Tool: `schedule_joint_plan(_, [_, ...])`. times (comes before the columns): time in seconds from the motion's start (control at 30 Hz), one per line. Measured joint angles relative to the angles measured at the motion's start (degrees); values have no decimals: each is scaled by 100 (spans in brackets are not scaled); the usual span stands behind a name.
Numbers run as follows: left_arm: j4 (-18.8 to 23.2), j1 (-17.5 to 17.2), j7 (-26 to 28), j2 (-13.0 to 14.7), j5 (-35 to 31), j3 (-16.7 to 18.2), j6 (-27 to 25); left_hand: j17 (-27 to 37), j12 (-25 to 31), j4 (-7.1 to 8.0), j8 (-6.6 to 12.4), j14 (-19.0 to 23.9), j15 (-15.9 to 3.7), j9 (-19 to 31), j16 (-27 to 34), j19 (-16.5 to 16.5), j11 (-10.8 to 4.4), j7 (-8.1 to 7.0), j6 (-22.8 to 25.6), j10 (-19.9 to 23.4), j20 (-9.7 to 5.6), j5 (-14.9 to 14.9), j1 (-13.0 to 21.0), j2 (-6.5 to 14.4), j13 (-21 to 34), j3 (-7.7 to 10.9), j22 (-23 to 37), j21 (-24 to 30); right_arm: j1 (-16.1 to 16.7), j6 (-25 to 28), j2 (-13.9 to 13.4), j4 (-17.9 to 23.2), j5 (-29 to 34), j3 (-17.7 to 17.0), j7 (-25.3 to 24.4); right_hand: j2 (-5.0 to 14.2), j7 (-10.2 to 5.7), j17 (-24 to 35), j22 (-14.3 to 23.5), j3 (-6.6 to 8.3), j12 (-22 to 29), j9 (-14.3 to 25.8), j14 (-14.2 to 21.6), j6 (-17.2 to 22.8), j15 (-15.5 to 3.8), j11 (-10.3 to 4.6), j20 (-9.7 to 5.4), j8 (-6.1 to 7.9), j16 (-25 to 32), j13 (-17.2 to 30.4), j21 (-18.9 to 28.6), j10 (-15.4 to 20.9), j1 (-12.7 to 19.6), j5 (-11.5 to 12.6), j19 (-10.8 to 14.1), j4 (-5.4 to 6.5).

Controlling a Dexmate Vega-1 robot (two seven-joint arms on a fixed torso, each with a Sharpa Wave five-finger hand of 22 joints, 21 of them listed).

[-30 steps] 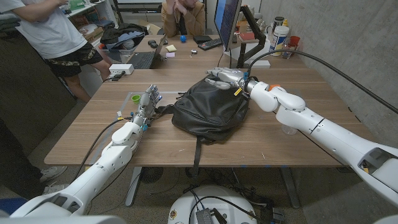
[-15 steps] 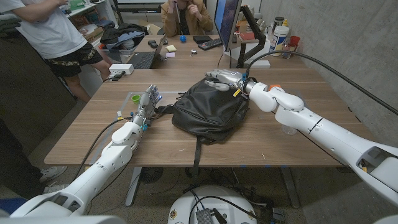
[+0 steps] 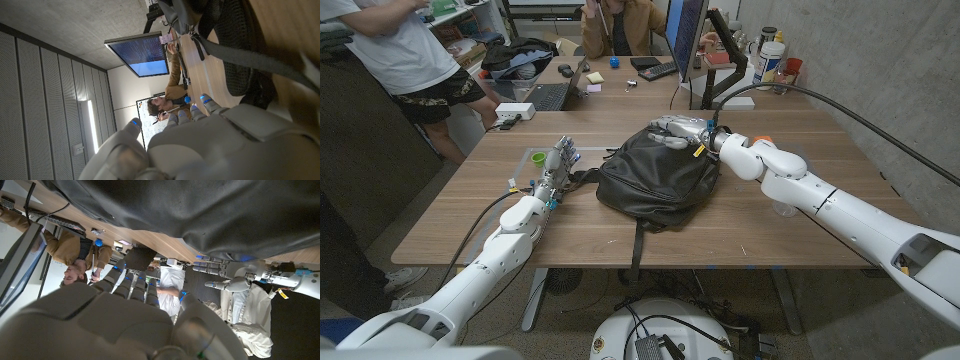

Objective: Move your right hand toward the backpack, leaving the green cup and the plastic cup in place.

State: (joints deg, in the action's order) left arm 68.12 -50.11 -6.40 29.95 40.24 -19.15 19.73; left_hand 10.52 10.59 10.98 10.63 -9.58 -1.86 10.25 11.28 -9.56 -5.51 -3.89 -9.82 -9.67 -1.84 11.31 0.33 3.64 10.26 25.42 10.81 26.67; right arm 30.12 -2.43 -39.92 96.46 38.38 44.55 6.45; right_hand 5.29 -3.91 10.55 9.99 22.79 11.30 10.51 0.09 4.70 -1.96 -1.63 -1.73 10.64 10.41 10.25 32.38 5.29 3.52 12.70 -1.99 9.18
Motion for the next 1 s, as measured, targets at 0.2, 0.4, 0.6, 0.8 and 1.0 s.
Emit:
schedule_joint_plan(0.2, [26, -20, 13, 8, 2, 0, -4, 0, 0, 0, 0, 0, 0, 0, 0, 0, 0, 0, 0, 0, 0, 0, 0, 0, 0, 0, 0, 0, -24, -13, 4, -10, 12, 30, 47, 0, -30, 0, 0, 0, 0, 0, 0, -31, 0, -21, 0, 0, 0, 0, 0, -21, 0, 1, 0, 0])
schedule_joint_plan(0.4, [70, -55, 30, 24, 5, 6, -11, 0, 0, 0, 0, 0, 0, 0, 0, 0, 0, 0, 0, 0, 0, 0, 0, 0, 0, 0, -1, 0, -31, -22, 10, -12, 30, 50, 87, 0, -30, -1, 0, 0, 0, 0, 0, -31, 0, 1, 0, 0, 40, 0, 0, -42, 0, 2, 0, 0])
schedule_joint_plan(0.6, [107, -92, 47, 43, 9, 21, -15, 0, 0, 0, 0, 0, 0, 0, 0, 0, 0, 0, 0, 0, 0, 0, 0, 0, 0, 0, -16, 0, -32, -21, 16, -11, 45, 67, 122, 0, -30, -1, 0, 0, 0, 0, 0, -31, 0, 1, 0, 0, 40, 0, 0, -42, 0, 2, 0, 0])
schedule_joint_plan(0.8, [150, -128, 54, 64, 15, 37, -17, 0, 0, 0, 0, 0, 0, 0, 0, 0, 0, 0, 0, 0, 0, 0, 0, 0, 0, 0, -15, 0, -31, -8, 24, 2, 66, 82, 148, 0, -30, -1, 0, 0, 0, 0, 1, -31, 0, 1, -2, 0, 40, 0, 0, -41, 0, 5, 2, 0])
schedule_joint_plan(1.0, [192, -162, 59, 91, 25, 50, -22, 0, 0, 17, 0, 0, 0, 0, 0, 0, 0, 0, 0, 0, 0, 0, 0, 0, 0, -16, -15, 0, -31, 33, 32, 18, 94, 95, 177, 0, -29, -1, 0, 0, 0, 0, 1, -31, 0, 1, -42, 0, 40, 0, 0, -41, 0, 5, 42, 0])
